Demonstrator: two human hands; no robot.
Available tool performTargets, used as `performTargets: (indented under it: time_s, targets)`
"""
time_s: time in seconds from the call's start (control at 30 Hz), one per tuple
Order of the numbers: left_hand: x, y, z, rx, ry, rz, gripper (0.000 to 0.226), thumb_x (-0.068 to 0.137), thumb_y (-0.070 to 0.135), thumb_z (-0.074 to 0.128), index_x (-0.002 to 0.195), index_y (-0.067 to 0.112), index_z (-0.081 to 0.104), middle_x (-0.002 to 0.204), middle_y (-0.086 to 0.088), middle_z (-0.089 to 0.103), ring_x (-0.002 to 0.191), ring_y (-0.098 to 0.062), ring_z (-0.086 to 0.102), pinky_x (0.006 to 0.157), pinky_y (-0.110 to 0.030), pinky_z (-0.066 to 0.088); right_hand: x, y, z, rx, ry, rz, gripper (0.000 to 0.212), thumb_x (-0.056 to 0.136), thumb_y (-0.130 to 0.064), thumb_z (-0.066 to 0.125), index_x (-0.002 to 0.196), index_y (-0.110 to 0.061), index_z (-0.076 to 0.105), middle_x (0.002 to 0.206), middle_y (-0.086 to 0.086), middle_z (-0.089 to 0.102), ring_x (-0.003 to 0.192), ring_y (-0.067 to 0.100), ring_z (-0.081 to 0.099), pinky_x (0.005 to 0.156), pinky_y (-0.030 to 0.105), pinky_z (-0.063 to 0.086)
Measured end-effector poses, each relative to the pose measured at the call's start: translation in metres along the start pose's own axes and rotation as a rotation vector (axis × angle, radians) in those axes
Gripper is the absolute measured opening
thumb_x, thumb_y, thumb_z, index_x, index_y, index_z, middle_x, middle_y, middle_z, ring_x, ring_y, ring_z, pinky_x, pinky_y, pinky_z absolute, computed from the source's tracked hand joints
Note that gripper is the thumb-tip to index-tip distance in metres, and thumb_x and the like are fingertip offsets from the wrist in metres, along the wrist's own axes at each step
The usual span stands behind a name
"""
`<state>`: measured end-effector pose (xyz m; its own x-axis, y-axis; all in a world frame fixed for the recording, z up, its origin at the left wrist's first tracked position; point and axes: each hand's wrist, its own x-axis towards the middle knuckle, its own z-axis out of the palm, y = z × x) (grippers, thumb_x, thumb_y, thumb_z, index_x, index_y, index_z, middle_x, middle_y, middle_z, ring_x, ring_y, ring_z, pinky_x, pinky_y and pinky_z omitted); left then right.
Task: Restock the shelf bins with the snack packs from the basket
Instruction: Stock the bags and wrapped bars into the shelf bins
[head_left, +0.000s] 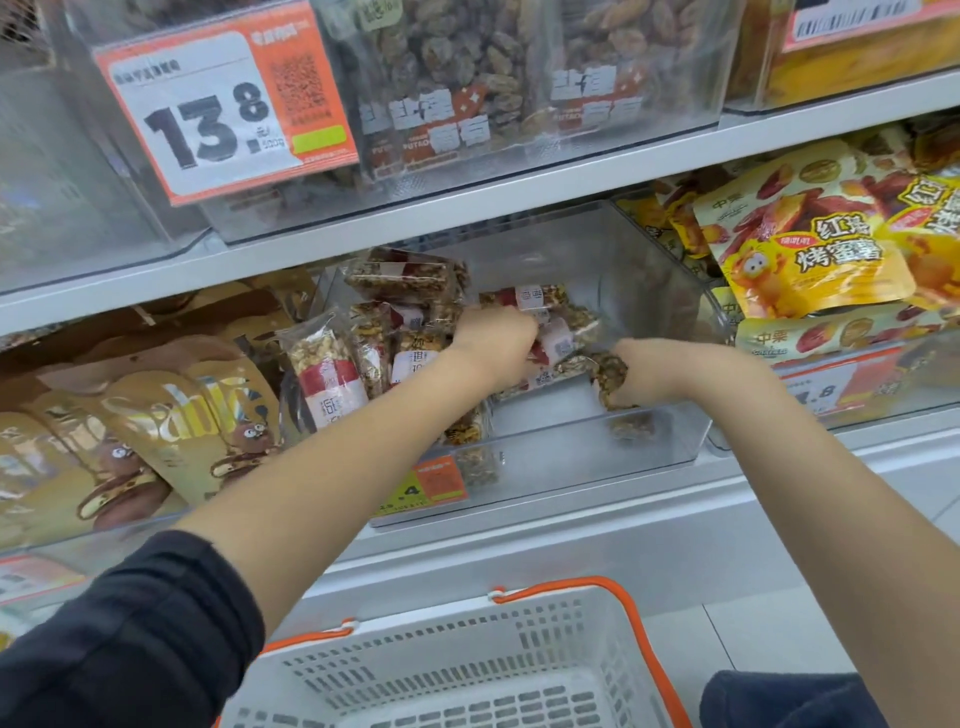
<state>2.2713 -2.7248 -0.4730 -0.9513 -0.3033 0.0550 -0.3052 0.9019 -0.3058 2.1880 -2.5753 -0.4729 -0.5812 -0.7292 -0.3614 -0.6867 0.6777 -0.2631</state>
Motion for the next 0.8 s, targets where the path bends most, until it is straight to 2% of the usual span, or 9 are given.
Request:
performTargets:
  time_s: [0.1,0.17,0.23,0.3,0.37,0.43,0.53,0.67,0.8]
  targets:
    - [0.009,-0.002,0.010,0.039,-0.045,-0.057,0.040,0.092,0.042,0.053,0.121,0.014,0.054,0.109,-0.010,0.061,0.099,-0.030,0.059,0.093,-0.040,0.044,0.008,0.000,0.003,-0.104,-0.139,0.023,0.051,0.091,-0.032,0.057,0.135,-0.007,0.049,0.134,0.014,0.054,0.119,0.031,0.054,0.100,0.037,0.044]
    - [0.010,-0.007,0.012,0.061,-0.035,-0.060,0.039,0.093,0.042,0.052,0.118,0.012,0.053,0.106,-0.010,0.062,0.096,-0.030,0.059,0.090,-0.039,0.043,0.011,-0.001,0.002,-0.108,-0.197,0.032,0.065,0.092,-0.031,0.057,0.147,-0.007,0.031,0.145,0.017,0.044,0.128,0.033,0.047,0.105,0.038,0.039]
    - [0.011,-0.010,0.011,0.037,-0.037,-0.030,0.046,0.092,0.037,0.052,0.132,0.016,0.043,0.107,-0.008,0.063,0.097,-0.029,0.059,0.092,-0.039,0.041,0.007,-0.005,0.001,-0.089,-0.239,0.045,0.071,0.098,-0.027,0.050,0.153,-0.016,0.008,0.155,0.016,0.026,0.135,0.032,0.036,0.106,0.034,0.032]
    - [0.012,-0.014,0.008,0.007,-0.068,0.019,0.057,0.093,0.032,0.049,0.146,0.029,0.028,0.113,-0.007,0.062,0.104,-0.029,0.057,0.095,-0.040,0.039,0.007,-0.007,0.001,-0.107,-0.245,0.053,0.054,0.101,-0.027,0.042,0.150,-0.014,0.024,0.154,0.013,0.028,0.136,0.029,0.035,0.108,0.033,0.028]
    - [0.013,-0.016,0.010,0.014,-0.092,0.055,0.061,0.093,0.030,0.048,0.148,0.035,0.024,0.121,-0.008,0.058,0.110,-0.029,0.055,0.095,-0.040,0.039,0.012,-0.008,0.003,-0.177,-0.218,0.033,0.038,0.096,-0.032,0.041,0.121,-0.005,0.053,0.127,0.016,0.052,0.115,0.028,0.051,0.105,0.037,0.038]
    - [0.013,-0.014,0.011,-0.001,-0.104,0.055,0.062,0.090,0.039,0.053,0.147,0.032,0.028,0.129,-0.009,0.052,0.112,-0.031,0.053,0.092,-0.040,0.042,0.019,-0.005,0.008,-0.252,-0.166,0.019,0.038,0.086,-0.037,0.045,0.107,-0.009,0.060,0.113,0.009,0.062,0.100,0.029,0.059,0.094,0.038,0.048]
    - [0.015,-0.007,0.012,-0.164,-0.105,0.035,0.055,0.086,0.043,0.060,0.133,0.017,0.048,0.120,-0.010,0.052,0.105,-0.030,0.055,0.082,-0.035,0.048,0.022,-0.010,0.010,-0.224,-0.178,0.045,0.030,0.088,-0.030,0.060,0.109,-0.009,0.061,0.104,0.008,0.066,0.083,0.027,0.061,0.082,0.036,0.052]
    - [0.019,-0.006,0.014,-0.356,-0.134,0.071,0.047,0.086,0.029,0.065,0.126,0.010,0.048,0.116,-0.012,0.054,0.100,-0.028,0.052,0.082,-0.036,0.047,0.008,-0.016,0.003,-0.169,-0.089,0.129,0.033,0.086,-0.015,0.055,0.118,-0.007,0.058,0.109,0.006,0.062,0.098,0.030,0.060,0.087,0.038,0.049]
    - [0.019,-0.005,0.016,-0.335,-0.170,0.103,0.048,0.086,0.026,0.065,0.125,0.007,0.045,0.105,-0.011,0.057,0.094,-0.028,0.055,0.076,-0.038,0.048,-0.015,-0.024,-0.007,-0.177,0.176,0.177,0.042,0.093,-0.027,0.045,0.134,-0.017,0.043,0.137,0.015,0.039,0.118,0.037,0.049,0.084,0.043,0.041]
